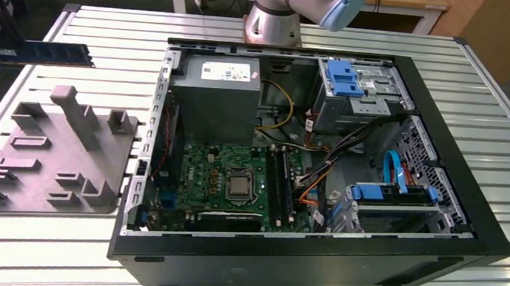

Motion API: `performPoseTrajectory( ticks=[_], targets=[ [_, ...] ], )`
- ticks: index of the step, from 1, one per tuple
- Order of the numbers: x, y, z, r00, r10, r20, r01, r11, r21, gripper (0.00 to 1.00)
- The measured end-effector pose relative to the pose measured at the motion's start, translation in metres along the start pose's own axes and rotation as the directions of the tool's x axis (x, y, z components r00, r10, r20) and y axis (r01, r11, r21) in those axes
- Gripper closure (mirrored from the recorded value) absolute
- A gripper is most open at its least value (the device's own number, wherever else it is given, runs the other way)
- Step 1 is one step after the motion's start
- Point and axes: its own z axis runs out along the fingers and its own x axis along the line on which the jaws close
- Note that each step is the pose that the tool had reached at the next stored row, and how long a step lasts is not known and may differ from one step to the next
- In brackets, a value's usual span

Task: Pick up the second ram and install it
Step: 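Pick up the second ram and move it above second insertion slot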

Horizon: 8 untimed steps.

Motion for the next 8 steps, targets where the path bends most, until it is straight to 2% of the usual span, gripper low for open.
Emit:
performPoseTrajectory(
  ticks=[8],
  targets=[
    [0.0000, -0.0187, -0.0009, 1.0000, 0.000, 0.0000, 0.000, 1.0000, -0.0001, 0.89]
  ],
)
